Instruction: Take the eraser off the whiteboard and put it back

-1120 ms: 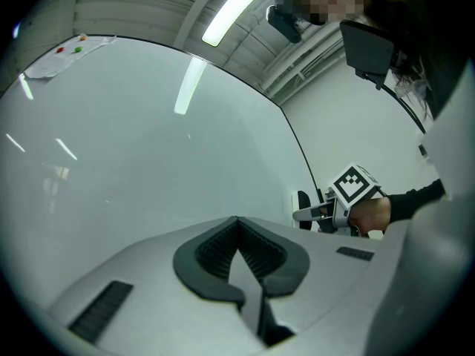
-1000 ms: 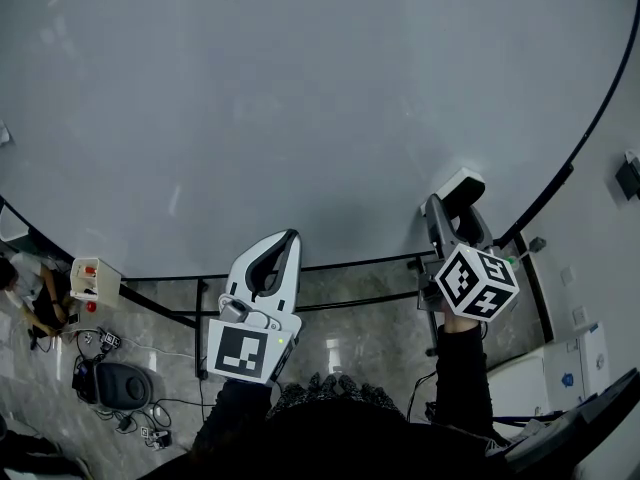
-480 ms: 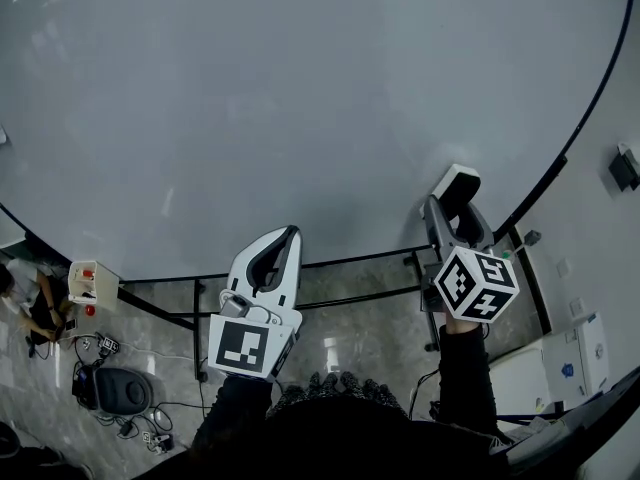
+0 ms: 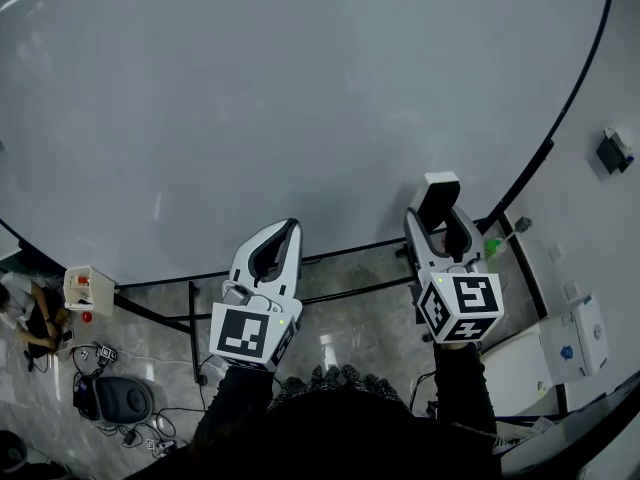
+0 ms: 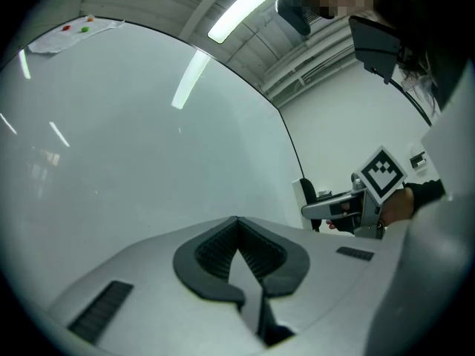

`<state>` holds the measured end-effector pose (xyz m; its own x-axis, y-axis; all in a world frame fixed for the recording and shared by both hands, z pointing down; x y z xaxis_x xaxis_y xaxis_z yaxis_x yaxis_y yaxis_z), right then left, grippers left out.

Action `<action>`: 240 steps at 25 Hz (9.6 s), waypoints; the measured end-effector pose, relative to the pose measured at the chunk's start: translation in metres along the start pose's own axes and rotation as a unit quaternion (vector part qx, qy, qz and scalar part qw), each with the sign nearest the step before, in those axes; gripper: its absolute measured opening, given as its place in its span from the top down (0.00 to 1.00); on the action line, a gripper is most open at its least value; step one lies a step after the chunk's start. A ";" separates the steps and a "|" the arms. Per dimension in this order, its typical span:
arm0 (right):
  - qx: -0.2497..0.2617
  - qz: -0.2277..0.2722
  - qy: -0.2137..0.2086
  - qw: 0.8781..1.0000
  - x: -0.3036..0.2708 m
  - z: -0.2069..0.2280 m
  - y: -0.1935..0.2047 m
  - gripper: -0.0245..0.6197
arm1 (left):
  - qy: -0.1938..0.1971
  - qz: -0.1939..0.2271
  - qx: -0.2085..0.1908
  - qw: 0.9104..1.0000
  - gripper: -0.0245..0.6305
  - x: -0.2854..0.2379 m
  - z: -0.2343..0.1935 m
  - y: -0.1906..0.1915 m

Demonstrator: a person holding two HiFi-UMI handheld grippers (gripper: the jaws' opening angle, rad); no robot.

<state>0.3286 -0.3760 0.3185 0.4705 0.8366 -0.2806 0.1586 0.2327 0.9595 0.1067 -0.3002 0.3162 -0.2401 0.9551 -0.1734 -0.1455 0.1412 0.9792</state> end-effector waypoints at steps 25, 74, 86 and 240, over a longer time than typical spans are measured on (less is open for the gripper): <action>0.023 -0.003 0.009 1.000 0.018 -0.022 0.002 0.58 | 0.012 0.005 -0.015 1.000 0.95 0.004 -0.012 -0.004; 0.045 0.005 -0.110 0.993 0.095 -0.217 0.010 0.58 | -0.129 -0.010 0.016 0.992 0.95 0.231 -0.085 0.044; 0.056 0.008 -0.212 0.976 0.134 -0.266 0.027 0.58 | -0.242 -0.041 0.023 0.969 0.95 0.345 -0.049 0.054; 0.004 -0.008 -0.112 0.994 -0.047 -0.672 -0.022 0.58 | 0.002 -0.010 0.006 1.000 0.95 0.391 -0.431 0.098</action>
<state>-0.2807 -0.0873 0.3259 0.6493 0.7006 -0.2958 0.1752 0.2406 0.9547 -0.4148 -0.0249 0.2985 -0.2404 0.9513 -0.1931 -0.1396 0.1630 0.9767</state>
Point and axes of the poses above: the fingertips, and each gripper's own axes: x backward along the fingers, z to its right, y out of its underside, the point moved 5 cm from there along x, backward along the fingers, and after that the axes turned 15 degrees about -z, right-handed, at the moved point
